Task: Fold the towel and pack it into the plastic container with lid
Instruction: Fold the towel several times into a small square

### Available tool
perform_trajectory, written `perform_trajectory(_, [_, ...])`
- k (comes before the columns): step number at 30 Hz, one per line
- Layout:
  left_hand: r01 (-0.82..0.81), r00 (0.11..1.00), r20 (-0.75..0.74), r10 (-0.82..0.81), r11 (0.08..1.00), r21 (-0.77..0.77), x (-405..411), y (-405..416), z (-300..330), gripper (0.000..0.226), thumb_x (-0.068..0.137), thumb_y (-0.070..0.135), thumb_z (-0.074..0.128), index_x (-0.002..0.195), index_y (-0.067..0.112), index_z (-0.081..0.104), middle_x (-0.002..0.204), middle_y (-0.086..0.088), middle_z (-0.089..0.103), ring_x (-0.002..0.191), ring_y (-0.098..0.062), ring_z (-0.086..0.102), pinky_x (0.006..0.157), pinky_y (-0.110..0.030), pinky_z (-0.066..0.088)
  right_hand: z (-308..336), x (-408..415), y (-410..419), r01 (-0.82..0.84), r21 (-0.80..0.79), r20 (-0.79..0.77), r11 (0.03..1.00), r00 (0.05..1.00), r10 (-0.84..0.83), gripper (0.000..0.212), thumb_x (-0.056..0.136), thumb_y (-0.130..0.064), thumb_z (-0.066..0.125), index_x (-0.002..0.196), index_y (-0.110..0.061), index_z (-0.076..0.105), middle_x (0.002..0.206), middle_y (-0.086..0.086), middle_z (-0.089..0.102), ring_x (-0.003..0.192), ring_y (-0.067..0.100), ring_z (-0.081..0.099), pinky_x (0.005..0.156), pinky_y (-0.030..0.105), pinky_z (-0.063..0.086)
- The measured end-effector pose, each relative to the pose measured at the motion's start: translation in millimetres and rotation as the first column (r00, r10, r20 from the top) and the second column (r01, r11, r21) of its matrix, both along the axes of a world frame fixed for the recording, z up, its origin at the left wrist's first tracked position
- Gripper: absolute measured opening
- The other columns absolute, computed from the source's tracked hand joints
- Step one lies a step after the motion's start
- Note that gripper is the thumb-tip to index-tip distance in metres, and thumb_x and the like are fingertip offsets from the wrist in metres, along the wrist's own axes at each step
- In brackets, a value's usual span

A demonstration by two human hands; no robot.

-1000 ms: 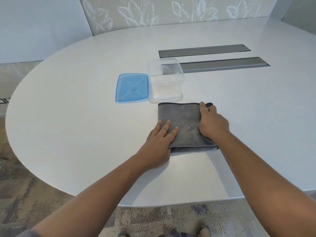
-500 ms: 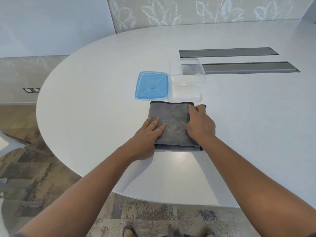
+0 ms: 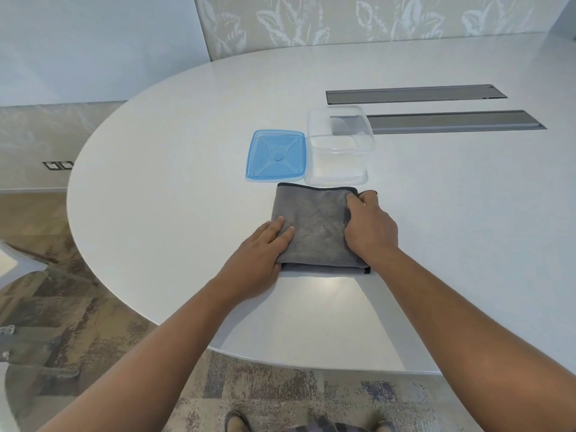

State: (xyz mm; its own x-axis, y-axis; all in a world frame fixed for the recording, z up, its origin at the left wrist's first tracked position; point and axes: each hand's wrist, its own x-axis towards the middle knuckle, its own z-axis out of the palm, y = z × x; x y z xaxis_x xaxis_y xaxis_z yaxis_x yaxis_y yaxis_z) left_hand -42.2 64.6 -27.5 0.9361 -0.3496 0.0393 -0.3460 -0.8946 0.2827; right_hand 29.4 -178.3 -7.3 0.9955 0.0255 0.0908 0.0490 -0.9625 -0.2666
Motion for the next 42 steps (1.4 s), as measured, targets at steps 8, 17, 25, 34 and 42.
perform_trajectory(8, [-0.026, 0.982, -0.186, -0.034, 0.950, -0.311, 19, 13, 35, 0.085, 0.087, 0.087, 0.030, 0.149, 0.033, 0.051, 0.161, 0.015, 0.034, 0.143, 0.014, 0.013, 0.118, -0.022, 0.010, 13, -6, 10, -0.036, -0.173, 0.092, 0.984, 0.994, 0.053, 0.037, 0.087, -0.009, 0.050, 0.123, -0.013, 0.056, 0.160, 0.009, 0.027, 0.124, 0.035, 0.047, 0.089, 0.046, 0.043])
perform_trajectory(17, [-0.074, 0.997, -0.028, 0.076, 0.995, 0.073, 61, -38, 3, 0.060, 0.108, 0.045, 0.026, 0.163, 0.023, 0.018, 0.173, -0.002, 0.009, 0.158, -0.022, 0.002, 0.125, -0.042, 0.007, -24, -19, 31, -0.188, -0.125, -0.083, 0.974, 0.980, 0.179, 0.066, 0.105, -0.047, 0.020, 0.162, -0.014, 0.018, 0.171, 0.008, 0.014, 0.157, 0.028, 0.008, 0.124, 0.044, 0.009])
perform_trajectory(25, [-0.124, 0.987, -0.079, 0.138, 0.979, 0.161, 73, -38, 9, 0.067, 0.101, 0.057, 0.024, 0.162, 0.030, 0.017, 0.172, -0.005, 0.010, 0.158, -0.024, 0.006, 0.124, -0.047, 0.006, -19, -11, 32, -0.184, -0.142, -0.174, 0.973, 0.972, 0.158, 0.073, 0.101, -0.054, 0.018, 0.163, -0.015, 0.012, 0.171, 0.014, 0.006, 0.157, 0.031, 0.004, 0.123, 0.048, 0.008])
perform_trajectory(34, [-0.154, 0.987, -0.027, 0.157, 0.983, 0.097, 82, -50, 1, 0.062, 0.104, 0.045, 0.023, 0.163, 0.029, 0.016, 0.173, -0.003, 0.005, 0.158, -0.026, -0.003, 0.125, -0.045, 0.003, -20, 1, 34, -0.181, -0.104, -0.115, 0.978, 0.979, 0.169, 0.068, 0.103, -0.045, 0.019, 0.163, -0.013, 0.014, 0.172, 0.007, 0.008, 0.157, 0.026, 0.003, 0.125, 0.044, 0.003])
perform_trajectory(42, [-0.171, 0.983, -0.049, 0.177, 0.979, 0.109, 84, -49, -2, 0.069, 0.097, 0.051, 0.016, 0.163, 0.032, 0.010, 0.173, -0.006, 0.001, 0.158, -0.030, -0.009, 0.125, -0.050, 0.002, -25, 0, 34, -0.177, -0.108, -0.053, 0.978, 0.984, 0.172, 0.070, 0.101, -0.046, 0.020, 0.163, -0.015, 0.013, 0.172, 0.008, 0.005, 0.157, 0.028, 0.001, 0.125, 0.046, 0.005])
